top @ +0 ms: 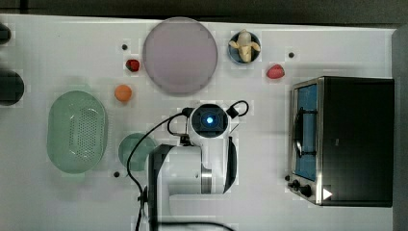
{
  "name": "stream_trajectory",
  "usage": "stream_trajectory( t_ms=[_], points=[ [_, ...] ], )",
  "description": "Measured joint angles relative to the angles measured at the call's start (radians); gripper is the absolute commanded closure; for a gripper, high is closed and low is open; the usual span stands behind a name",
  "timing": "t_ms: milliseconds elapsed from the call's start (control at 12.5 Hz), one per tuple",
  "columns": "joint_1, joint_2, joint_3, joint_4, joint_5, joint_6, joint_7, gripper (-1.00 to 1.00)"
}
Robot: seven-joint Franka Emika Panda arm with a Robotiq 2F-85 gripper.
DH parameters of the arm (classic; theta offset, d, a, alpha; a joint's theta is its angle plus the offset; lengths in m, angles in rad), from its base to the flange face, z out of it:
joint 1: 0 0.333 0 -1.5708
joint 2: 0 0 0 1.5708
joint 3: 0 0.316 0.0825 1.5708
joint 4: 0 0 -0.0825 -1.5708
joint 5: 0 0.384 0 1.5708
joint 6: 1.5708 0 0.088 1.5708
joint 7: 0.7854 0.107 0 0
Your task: Pick ketchup from table and place on oven.
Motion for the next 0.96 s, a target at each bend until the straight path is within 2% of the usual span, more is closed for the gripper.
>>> stream_trajectory(
  t_ms=[320,560,640,800,880,960],
  points=[
    [-0.007,0.156,-0.01,-0.023,-0.009,0.145,-0.013,-1.0],
    [-0.003,0.205,0.002,-0.047,-0.02,0.198,-0.024,-1.0],
    [0.002,0.206,0.006,-0.053,-0.022,0.207,-0.035,-0.92],
    [0.007,0.202,0.024,-0.057,-0.036,0.233,-0.037,-0.43],
    [0.007,0.202,0.031,-0.049,-0.055,0.252,-0.038,-0.26],
    [0.012,0.201,0.03,-0.039,-0.054,0.265,-0.04,-0.26]
  ],
)
